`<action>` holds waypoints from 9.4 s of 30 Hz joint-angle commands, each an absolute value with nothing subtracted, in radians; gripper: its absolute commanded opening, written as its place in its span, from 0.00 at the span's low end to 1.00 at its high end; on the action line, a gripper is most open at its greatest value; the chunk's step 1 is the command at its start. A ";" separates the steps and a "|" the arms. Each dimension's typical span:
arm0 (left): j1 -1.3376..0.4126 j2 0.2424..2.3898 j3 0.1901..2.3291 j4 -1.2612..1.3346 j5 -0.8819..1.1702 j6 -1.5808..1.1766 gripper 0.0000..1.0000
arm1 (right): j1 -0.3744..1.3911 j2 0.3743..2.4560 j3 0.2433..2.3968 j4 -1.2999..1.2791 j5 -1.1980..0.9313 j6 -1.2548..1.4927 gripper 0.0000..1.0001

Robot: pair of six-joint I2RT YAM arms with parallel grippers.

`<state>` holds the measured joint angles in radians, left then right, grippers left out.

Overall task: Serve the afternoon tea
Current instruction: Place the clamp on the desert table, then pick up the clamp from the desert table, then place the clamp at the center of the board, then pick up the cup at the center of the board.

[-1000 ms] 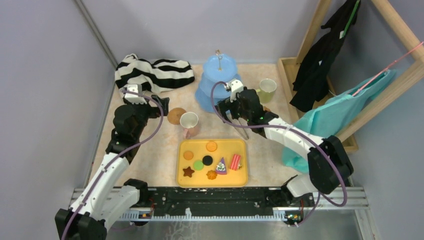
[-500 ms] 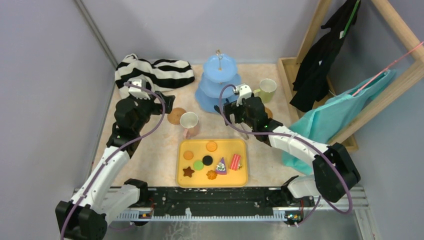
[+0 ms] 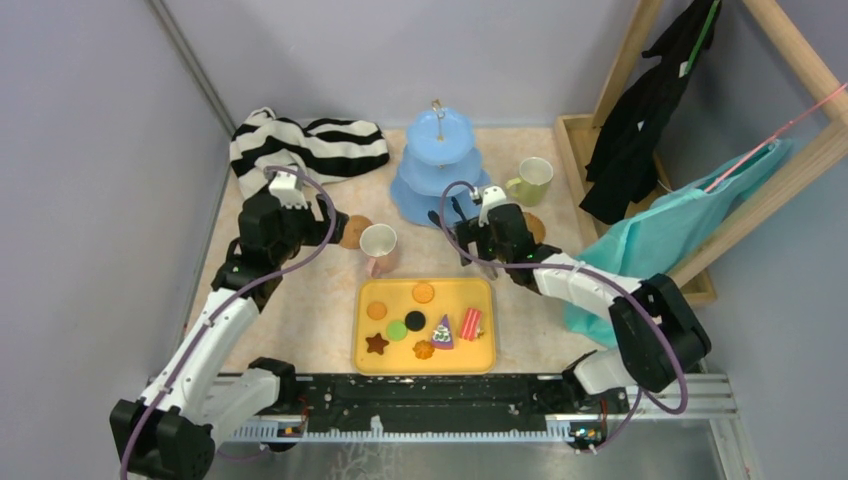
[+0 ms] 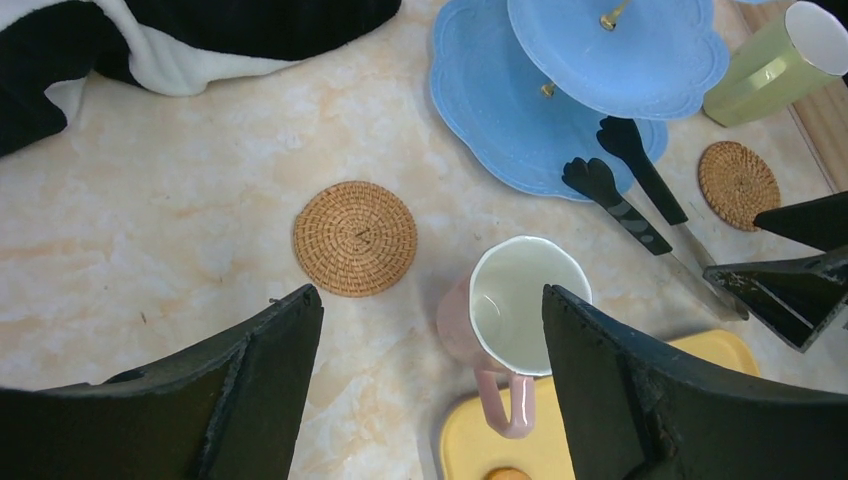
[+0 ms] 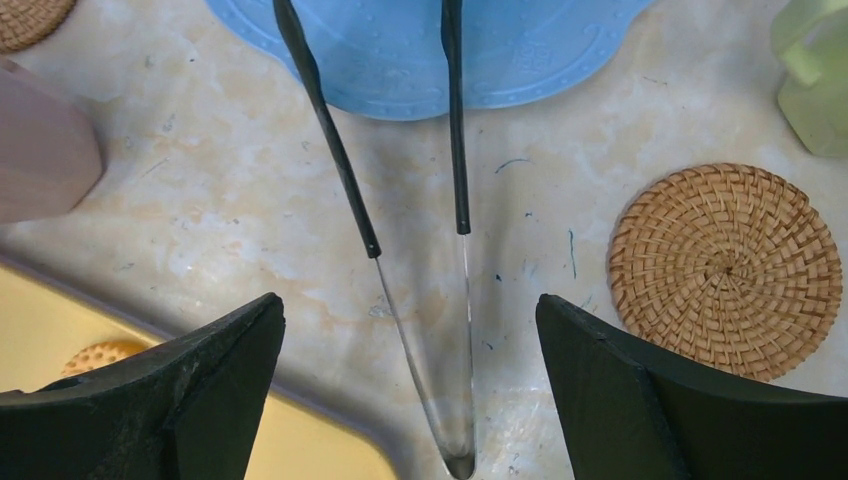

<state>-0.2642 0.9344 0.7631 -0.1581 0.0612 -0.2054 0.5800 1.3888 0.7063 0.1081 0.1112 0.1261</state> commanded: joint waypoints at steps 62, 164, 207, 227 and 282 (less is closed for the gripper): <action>-0.282 0.868 0.695 -0.111 0.027 -0.184 0.84 | 0.505 1.609 0.810 0.162 0.056 0.103 0.81; -0.368 0.786 0.746 -0.215 0.104 -0.201 0.82 | 0.760 1.311 0.490 -0.020 0.466 0.685 0.27; -0.371 0.768 0.662 -0.485 -0.036 -0.792 0.49 | 0.972 1.089 0.450 -0.182 0.629 0.790 0.25; -0.402 0.776 0.429 -0.379 -0.159 -0.968 0.60 | 0.975 1.095 0.475 -0.162 0.634 0.712 0.25; -0.773 1.277 0.719 -0.135 -0.470 -0.495 0.25 | 0.975 0.956 0.605 -0.336 0.720 0.627 0.24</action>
<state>-0.7689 1.2739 0.6880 -0.1749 -0.4839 -0.5110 0.9623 0.9913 0.5453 -0.3489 0.6891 0.6445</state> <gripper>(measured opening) 0.328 0.242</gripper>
